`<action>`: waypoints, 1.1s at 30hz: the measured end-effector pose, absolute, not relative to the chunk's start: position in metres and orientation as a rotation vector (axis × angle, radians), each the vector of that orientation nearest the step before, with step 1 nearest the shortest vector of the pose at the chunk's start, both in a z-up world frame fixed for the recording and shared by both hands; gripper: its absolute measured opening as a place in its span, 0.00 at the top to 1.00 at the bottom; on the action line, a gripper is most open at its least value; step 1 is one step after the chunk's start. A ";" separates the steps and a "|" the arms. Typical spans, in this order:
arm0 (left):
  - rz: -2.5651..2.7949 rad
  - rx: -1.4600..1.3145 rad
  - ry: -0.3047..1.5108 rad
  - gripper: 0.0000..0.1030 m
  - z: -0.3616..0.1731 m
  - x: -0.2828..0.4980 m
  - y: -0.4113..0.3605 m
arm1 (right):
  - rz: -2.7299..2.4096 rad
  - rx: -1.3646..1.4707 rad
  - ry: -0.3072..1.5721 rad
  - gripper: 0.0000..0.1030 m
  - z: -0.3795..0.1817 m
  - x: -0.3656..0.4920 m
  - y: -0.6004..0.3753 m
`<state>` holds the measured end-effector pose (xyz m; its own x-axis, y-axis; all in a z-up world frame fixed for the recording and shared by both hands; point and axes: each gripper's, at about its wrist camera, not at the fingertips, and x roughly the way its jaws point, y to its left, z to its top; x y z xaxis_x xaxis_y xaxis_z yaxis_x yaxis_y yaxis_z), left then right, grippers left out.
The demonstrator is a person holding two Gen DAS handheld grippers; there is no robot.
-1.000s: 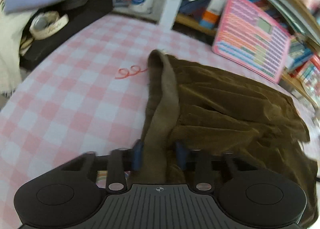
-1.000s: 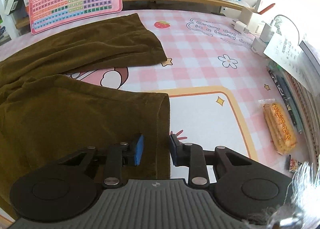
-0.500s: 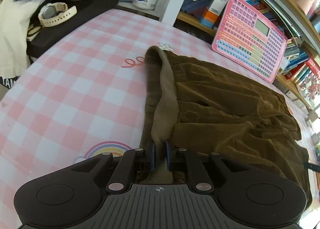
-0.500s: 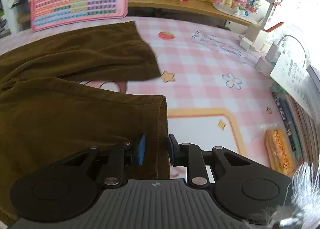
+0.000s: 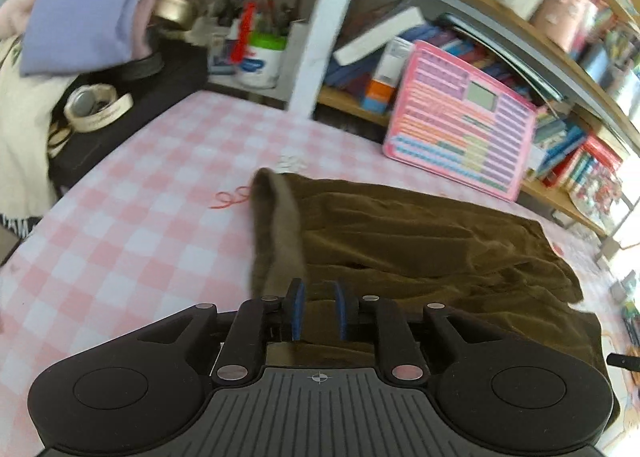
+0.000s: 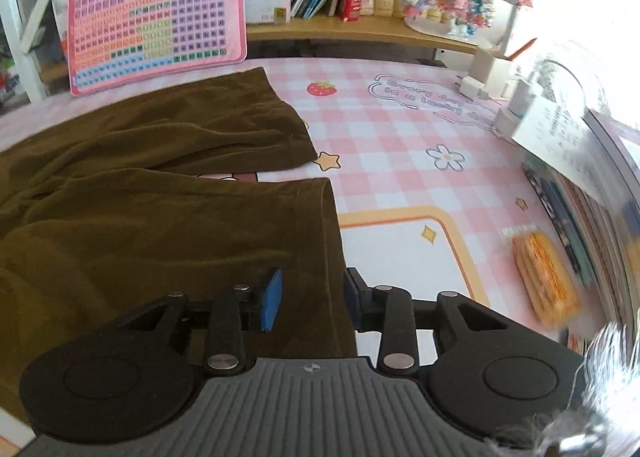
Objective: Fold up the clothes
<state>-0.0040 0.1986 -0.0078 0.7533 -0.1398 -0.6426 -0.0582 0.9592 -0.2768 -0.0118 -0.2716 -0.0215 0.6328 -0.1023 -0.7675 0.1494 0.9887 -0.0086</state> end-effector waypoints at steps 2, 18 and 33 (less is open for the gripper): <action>-0.057 -0.276 0.718 0.81 -0.008 -0.007 0.187 | -0.152 0.076 0.858 0.63 -0.018 -0.022 -0.269; -0.065 -0.203 0.725 0.58 -0.002 -0.063 0.072 | -0.030 0.127 0.827 0.52 -0.010 -0.084 -0.278; -0.023 -0.087 0.696 0.18 0.008 -0.145 -0.008 | 0.091 0.036 0.781 0.47 -0.014 -0.151 -0.281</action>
